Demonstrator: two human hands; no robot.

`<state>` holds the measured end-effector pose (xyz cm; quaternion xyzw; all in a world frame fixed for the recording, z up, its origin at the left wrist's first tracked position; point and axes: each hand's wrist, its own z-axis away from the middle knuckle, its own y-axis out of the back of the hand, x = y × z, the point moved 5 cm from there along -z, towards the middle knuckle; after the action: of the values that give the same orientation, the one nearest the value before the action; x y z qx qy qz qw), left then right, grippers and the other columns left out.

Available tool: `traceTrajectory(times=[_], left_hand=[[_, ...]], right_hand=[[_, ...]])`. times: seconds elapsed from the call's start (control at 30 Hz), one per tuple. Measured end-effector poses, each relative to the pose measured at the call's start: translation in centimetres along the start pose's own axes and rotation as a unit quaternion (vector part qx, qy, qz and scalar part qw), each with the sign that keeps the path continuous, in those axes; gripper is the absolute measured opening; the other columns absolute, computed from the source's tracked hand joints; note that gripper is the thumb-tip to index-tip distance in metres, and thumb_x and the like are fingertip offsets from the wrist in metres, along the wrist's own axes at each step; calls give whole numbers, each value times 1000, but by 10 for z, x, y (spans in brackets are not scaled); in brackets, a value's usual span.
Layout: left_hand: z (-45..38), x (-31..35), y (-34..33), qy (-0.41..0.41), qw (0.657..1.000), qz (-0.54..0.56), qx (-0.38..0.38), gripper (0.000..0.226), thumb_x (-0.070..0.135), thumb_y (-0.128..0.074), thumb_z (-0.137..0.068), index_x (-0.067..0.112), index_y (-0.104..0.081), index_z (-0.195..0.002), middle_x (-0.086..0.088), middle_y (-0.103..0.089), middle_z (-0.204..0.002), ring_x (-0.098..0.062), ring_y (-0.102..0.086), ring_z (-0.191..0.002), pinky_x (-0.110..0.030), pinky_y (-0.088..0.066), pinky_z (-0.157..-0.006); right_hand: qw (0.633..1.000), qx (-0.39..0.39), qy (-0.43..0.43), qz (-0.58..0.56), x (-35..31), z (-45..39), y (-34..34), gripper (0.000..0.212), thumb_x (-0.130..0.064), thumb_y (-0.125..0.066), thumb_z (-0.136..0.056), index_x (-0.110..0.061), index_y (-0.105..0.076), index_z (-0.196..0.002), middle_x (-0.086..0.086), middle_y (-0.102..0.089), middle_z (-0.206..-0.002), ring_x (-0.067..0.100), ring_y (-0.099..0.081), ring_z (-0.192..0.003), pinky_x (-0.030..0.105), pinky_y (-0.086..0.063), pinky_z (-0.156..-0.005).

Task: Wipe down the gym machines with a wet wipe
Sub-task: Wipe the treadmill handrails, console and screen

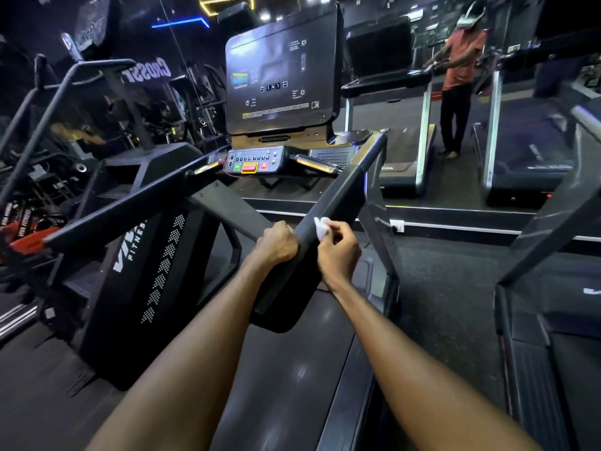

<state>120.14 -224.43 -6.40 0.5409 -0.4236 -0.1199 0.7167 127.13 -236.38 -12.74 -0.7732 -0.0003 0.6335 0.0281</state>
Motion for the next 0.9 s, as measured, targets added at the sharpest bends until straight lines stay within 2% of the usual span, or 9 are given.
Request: traceTrajectory(times=[0.1,0.3,0.37,0.43,0.5,0.57,0.7,0.8,0.9], left_hand=[[-8,0,0,-4,1000,5,10,36,33,-29,-82,11,-53,-97,-25,-58,-123,-43,-56,-108,-49,-46,-100],[-21,15,-5,4,1000,2,-3,48,42,-38,-70,10,-55,-100,-25,-59,-125,-44,-56,-111,-45,-46,-100],[-27,16,-7,8,1000,-3,7,40,34,-42,-82,6,-55,-107,-26,-56,-128,-44,-54,-115,-45,-45,-102],[-32,16,-8,12,1000,-1,21,27,24,-39,-92,8,-54,-107,-27,-55,-130,-44,-53,-116,-46,-44,-103],[-36,17,-9,18,999,3,30,26,22,-38,-93,7,-54,-108,-27,-54,-131,-45,-53,-116,-47,-43,-104],[-42,18,-10,20,999,4,36,30,21,-38,-93,3,-55,-112,-28,-54,-130,-45,-53,-116,-46,-43,-103],[-48,19,-11,15,999,-2,37,25,23,-39,-93,5,-54,-101,-30,-56,-127,-45,-55,-113,-44,-46,-99],[-48,18,-11,8,999,-11,35,28,25,-43,-91,4,-57,-103,-29,-58,-124,-45,-57,-110,-45,-48,-96],[-48,18,-9,1,999,-25,38,33,25,-38,-88,4,-57,-105,-28,-58,-124,-45,-56,-109,-46,-48,-97]], right_hand=[[998,-7,-55,-1,29,14,6,14,-17,-64,-90,-16,-66,-75,3,-71,-81,29,-65,-83,36,-49,-72],[996,-26,90,7,-15,8,-1,5,-9,-66,-82,-13,-68,-80,5,-62,-85,12,-50,-74,21,-36,-71],[998,-18,58,9,-11,-17,-4,6,-10,-64,-85,-13,-68,-81,7,-64,-86,17,-55,-78,24,-38,-73],[999,-16,-33,17,16,-37,-1,8,-15,-62,-88,-12,-66,-81,6,-69,-87,27,-62,-87,32,-46,-76],[993,-45,-101,41,45,-32,4,11,-17,-60,-89,-11,-63,-81,5,-69,-85,32,-63,-88,37,-49,-74],[994,-68,-78,44,51,-14,6,8,-13,-60,-87,-11,-61,-79,3,-68,-82,31,-63,-85,37,-47,-70],[996,-56,73,4,0,-12,-4,10,-8,-62,-85,-15,-59,-78,4,-64,-83,20,-57,-80,31,-41,-71],[998,-42,53,8,-15,-42,-15,14,-16,-63,-89,-19,-57,-77,5,-63,-85,22,-57,-84,28,-38,-72],[999,-23,-26,2,15,-59,-10,11,-11,-57,-89,-17,-56,-80,6,-68,-89,29,-61,-88,33,-44,-73]])
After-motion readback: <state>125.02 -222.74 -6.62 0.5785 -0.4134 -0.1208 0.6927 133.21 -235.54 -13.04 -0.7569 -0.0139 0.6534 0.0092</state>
